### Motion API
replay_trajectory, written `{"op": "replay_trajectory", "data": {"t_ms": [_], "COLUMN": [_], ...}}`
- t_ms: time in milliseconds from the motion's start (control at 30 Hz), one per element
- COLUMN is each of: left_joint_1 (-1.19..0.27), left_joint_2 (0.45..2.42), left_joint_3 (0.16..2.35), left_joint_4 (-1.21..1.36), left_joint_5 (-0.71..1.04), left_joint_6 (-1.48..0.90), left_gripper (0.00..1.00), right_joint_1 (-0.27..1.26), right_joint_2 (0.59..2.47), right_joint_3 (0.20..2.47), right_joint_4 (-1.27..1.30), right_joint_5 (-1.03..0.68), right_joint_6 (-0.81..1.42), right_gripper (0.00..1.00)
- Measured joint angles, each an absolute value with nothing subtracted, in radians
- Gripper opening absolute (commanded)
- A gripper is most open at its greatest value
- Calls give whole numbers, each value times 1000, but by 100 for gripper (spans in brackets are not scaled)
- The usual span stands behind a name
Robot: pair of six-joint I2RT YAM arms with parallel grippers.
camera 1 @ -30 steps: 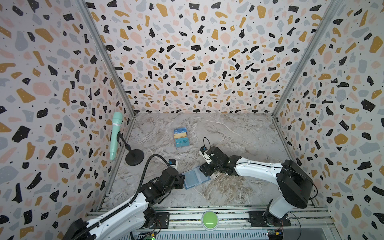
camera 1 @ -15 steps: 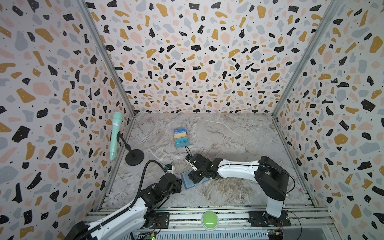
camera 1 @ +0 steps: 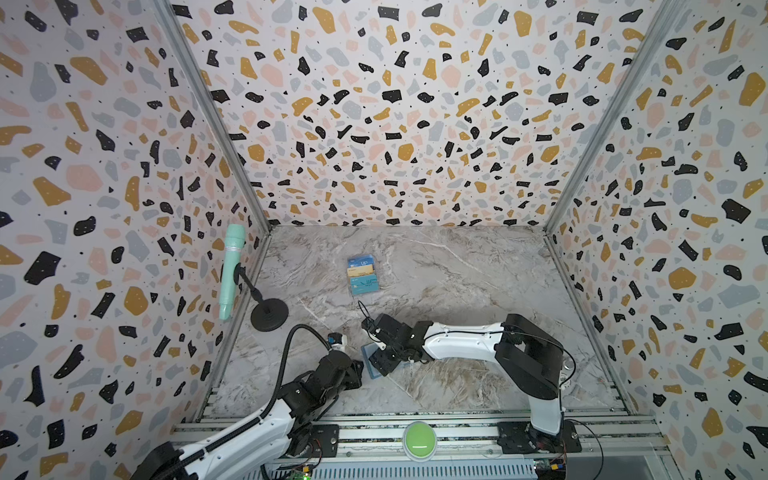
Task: Take the credit cards out of the card holder
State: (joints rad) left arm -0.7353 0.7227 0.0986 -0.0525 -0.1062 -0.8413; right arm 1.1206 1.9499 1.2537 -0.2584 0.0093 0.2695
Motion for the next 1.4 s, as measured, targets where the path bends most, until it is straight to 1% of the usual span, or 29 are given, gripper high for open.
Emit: {"op": "replay_trajectory", "data": {"t_ms": [133, 333, 500, 633, 767, 867, 1167, 1400], "left_joint_1": [-735, -735, -735, -735, -735, -735, -735, -735], "left_joint_2": [723, 723, 723, 723, 723, 723, 723, 723], "left_joint_3": [97, 97, 97, 97, 96, 96, 96, 96], "left_joint_4": [-49, -49, -49, -49, -49, -49, -49, -49], "left_joint_5": [-110, -114, -114, -115, -115, -115, -115, -115], "left_joint_6": [-842, -842, -842, -842, -842, -842, -842, -842], "left_gripper": [27, 27, 27, 27, 27, 27, 27, 27], "right_joint_1": [1121, 1121, 1120, 1118, 1112, 1105, 1073, 1028], "right_joint_2": [1952, 1952, 1951, 1949, 1942, 1938, 1919, 1872], "right_joint_3": [1267, 1267, 1267, 1267, 1263, 1259, 1251, 1203], "right_joint_4": [-277, -279, -279, -279, -286, -289, -335, -359], "right_joint_5": [24, 27, 27, 27, 18, 11, 54, 90], "right_joint_6": [270, 270, 268, 264, 256, 252, 245, 241], "right_gripper": [70, 69, 66, 59, 57, 53, 53, 53]}}
